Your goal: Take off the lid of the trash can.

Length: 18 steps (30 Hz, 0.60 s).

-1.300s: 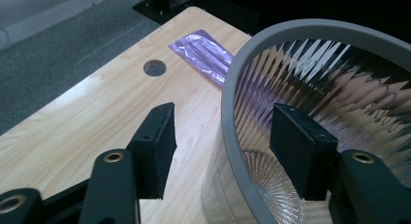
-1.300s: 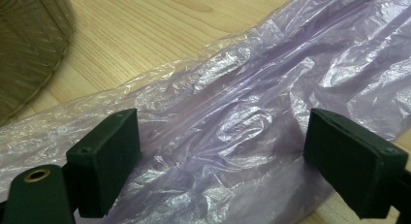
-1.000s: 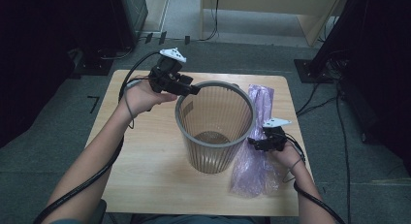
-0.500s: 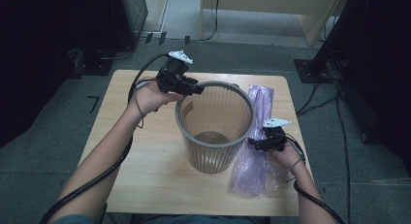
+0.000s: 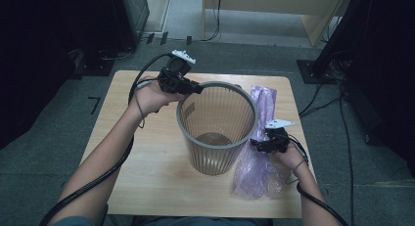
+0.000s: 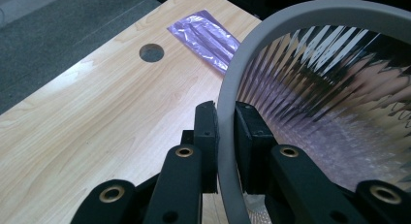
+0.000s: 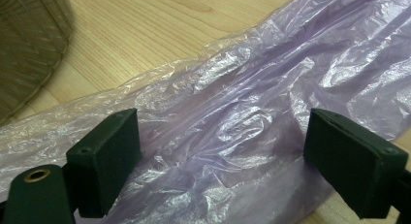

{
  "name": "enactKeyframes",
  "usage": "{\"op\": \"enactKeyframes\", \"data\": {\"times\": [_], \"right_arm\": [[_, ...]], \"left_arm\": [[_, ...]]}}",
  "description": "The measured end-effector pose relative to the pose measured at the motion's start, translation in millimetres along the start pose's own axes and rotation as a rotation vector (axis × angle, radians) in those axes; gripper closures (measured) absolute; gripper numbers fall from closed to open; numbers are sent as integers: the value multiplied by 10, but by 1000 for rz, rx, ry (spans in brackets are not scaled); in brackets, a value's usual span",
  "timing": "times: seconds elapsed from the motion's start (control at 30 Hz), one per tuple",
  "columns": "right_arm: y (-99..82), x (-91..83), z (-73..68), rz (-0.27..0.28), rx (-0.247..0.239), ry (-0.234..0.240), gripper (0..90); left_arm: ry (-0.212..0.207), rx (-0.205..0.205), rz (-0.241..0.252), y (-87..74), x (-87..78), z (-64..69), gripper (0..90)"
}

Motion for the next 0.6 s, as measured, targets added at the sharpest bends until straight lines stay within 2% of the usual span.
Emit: {"op": "enactKeyframes", "data": {"times": [0.17, 0.2, 0.23, 0.27, 0.3, 0.33, 0.37, 0.53, 0.6], "right_arm": [[1, 0, 0, 0, 1, -1, 127], [1, 0, 0, 0, 0, -1, 127], [0, 0, 0, 0, 0, -1, 127], [0, 0, 0, 0, 0, -1, 127], [0, 0, 0, 0, 0, -1, 127], [0, 0, 0, 0, 0, -1, 127], [0, 0, 0, 0, 0, -1, 127], [0, 0, 0, 0, 0, -1, 127], [0, 0, 0, 0, 0, -1, 127]], "left_arm": [[-8, -1, 31, 50, -124, 25, 812], [-10, -7, 35, 59, -148, 27, 813], [-22, -31, 32, 72, -178, 20, 815], [-22, -31, 32, 72, -178, 20, 816], [-93, -93, 31, 95, -225, -6, 819], [-93, -93, 31, 95, -225, -6, 821], [-134, -127, 31, 113, -258, -27, 824], [-143, -148, 18, 121, -283, -46, 827], [-162, -162, 31, 138, -325, -56, 828]]}}
Point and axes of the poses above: each handheld gripper's, and its own axes: x roughly forward along the jaws, y roughly out of its top, z roughly to its right, the point moved 2 cm from there along x, roughly forward along the jaws, and after that the axes turned 15 degrees about -x, right-handed, at the moved point
